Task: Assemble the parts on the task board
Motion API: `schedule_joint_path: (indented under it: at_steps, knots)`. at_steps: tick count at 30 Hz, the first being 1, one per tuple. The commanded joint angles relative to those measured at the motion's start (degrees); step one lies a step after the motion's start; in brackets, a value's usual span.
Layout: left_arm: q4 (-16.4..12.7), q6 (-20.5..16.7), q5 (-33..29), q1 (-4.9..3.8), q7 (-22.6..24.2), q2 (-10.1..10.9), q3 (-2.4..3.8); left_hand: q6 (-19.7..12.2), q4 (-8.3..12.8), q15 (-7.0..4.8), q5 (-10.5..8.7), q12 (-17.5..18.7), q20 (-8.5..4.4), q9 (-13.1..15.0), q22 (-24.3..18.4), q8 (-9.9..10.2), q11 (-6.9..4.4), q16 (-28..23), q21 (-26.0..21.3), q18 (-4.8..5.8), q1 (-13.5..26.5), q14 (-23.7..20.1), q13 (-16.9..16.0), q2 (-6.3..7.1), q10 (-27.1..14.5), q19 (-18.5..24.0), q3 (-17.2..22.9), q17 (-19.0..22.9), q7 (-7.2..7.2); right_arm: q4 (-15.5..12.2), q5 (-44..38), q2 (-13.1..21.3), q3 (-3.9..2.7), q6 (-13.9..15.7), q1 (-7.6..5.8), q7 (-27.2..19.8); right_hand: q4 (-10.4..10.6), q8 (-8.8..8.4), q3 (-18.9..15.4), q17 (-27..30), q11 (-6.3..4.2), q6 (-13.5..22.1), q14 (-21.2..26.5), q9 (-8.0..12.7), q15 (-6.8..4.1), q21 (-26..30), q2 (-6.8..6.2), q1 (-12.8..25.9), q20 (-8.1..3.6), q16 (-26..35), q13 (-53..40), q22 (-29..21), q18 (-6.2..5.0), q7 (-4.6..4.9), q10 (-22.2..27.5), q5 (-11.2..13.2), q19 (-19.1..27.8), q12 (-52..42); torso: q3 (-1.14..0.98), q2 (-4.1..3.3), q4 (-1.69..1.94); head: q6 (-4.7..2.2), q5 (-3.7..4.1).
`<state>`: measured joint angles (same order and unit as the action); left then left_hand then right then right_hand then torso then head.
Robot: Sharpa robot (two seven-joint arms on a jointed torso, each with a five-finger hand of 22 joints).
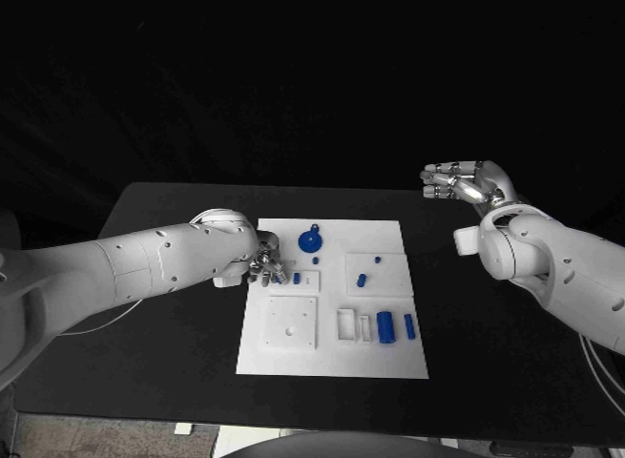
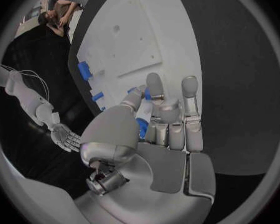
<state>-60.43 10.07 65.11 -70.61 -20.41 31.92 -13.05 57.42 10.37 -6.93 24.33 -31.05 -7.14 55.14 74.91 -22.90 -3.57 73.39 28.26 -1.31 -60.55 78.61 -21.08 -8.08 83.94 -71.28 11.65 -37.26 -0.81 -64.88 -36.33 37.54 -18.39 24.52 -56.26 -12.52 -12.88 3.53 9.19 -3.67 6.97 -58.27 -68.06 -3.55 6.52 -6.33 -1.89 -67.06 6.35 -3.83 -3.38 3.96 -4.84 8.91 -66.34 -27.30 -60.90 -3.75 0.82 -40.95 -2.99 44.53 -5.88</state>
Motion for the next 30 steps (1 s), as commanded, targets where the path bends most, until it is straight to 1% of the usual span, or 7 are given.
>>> schedule_joint_path:
  at_steps: [1,7,11,18,22,26,30]
  knots:
    - [0.1,2.1,2.9,1.14,-1.1,-0.2,-0.70,0.8,1.0,0.34,-0.27,0.3,0.44,-0.1,1.0,0.2,-0.31,-0.3,-0.1,-1.19,-1.6,0.0,0.0,-1.13,2.6,-0.1,1.4,0.1,1.22,-0.1,-0.1,0.0,-0.03,-0.8,0.04,-0.5,-0.1,0.00,0.2,0.1,0.04,0.3,0.5,0.0,0.03,0.2,0.34,0.4,0.01,0.3,0.1,0.0,-0.47,-0.11,0.5,-0.2,0.5,0.3,-0.01,0.00,-0.01,0.03,-0.02]
    - [-0.1,1.6,4.0,1.14,-1.0,-0.2,-0.71,0.8,0.9,0.36,-0.55,0.3,0.50,-0.1,1.0,0.3,-0.30,-0.3,-0.1,-1.29,-1.7,0.0,-0.1,-1.10,2.6,-0.2,1.4,0.2,1.20,-0.1,-0.1,0.0,-0.03,-0.8,0.04,-0.5,0.0,-0.02,0.1,0.1,0.04,0.4,0.5,0.0,0.04,0.2,0.38,0.4,0.02,0.3,0.1,0.0,-0.47,-0.12,0.6,-0.2,0.5,0.3,-0.03,0.00,-0.02,0.10,0.01]
    - [-0.1,1.6,3.1,1.15,-1.4,-0.2,-0.71,0.9,0.5,0.34,-0.64,0.2,0.49,-0.3,1.0,0.4,-0.27,-0.3,0.0,-1.30,-1.6,0.1,-0.1,-1.18,2.6,-0.2,1.2,0.0,1.21,-0.1,-0.1,0.0,-0.03,-0.8,0.05,-0.5,0.0,-0.02,0.1,0.1,0.04,0.4,0.5,0.0,0.04,0.2,0.38,0.4,0.02,0.3,0.1,0.0,-0.47,-0.12,0.6,-0.2,0.5,0.3,-0.03,0.01,-0.01,0.14,0.02]
    - [0.4,2.2,-0.9,1.15,-2.6,-0.3,-0.71,1.1,-0.4,0.25,-0.56,0.0,0.36,-0.4,1.0,0.4,-0.26,-0.1,-0.1,-1.19,-0.7,0.1,-0.2,-1.59,2.7,-0.3,1.1,-0.3,1.30,-0.1,-0.1,0.1,-0.03,-0.8,0.05,-0.5,0.0,-0.02,0.1,0.1,0.04,0.4,0.5,0.0,0.04,0.2,0.38,0.4,0.02,0.3,0.1,0.0,-0.47,-0.12,0.6,-0.2,0.5,0.3,-0.06,0.01,-0.07,0.14,0.02]
    - [0.5,3.0,-3.0,1.15,-3.3,-0.3,-0.70,1.3,-0.6,0.23,-0.52,0.0,0.27,-0.5,1.0,0.4,-0.27,-0.1,-0.1,-1.08,-0.4,0.1,-0.1,-1.68,2.6,-0.3,1.1,-0.4,1.35,-0.1,-0.1,0.1,-0.03,-0.8,0.05,-0.5,0.0,-0.02,0.1,0.1,0.04,0.4,0.5,0.0,0.04,0.2,0.38,0.4,0.02,0.3,0.1,0.0,-0.47,-0.12,0.6,-0.2,0.5,0.3,-0.04,0.03,-0.06,0.18,0.03]
    - [0.7,4.2,-6.1,1.15,-4.3,-0.2,-0.70,1.4,-0.5,0.21,-0.29,0.0,0.20,-0.4,1.0,0.4,-0.30,0.0,-0.1,-0.99,-0.3,0.1,-0.1,-1.77,2.7,-0.3,1.3,-0.5,1.37,-0.1,-0.1,0.1,-0.03,-0.8,0.05,-0.5,0.0,-0.02,0.1,0.1,0.04,0.4,0.5,0.0,0.04,0.2,0.38,0.4,0.02,0.3,0.1,0.0,-0.47,-0.12,0.6,-0.2,0.5,0.3,-0.03,0.02,-0.04,0.19,0.06]
    - [0.8,4.7,-8.0,1.15,-5.2,-0.2,-0.70,1.4,-0.3,0.18,-0.22,-0.1,0.04,-0.2,1.0,0.3,-0.33,0.0,-0.1,-0.78,0.0,0.1,-0.1,-1.85,2.7,-0.3,1.6,-0.7,1.38,-0.1,-0.1,0.1,-0.03,-0.7,0.05,-0.5,0.0,-0.02,0.1,0.1,0.04,0.4,0.5,0.0,0.04,0.2,0.38,0.4,0.02,0.3,0.1,0.0,-0.47,-0.12,0.6,-0.2,0.5,0.3,-0.02,0.02,-0.02,0.20,0.10]
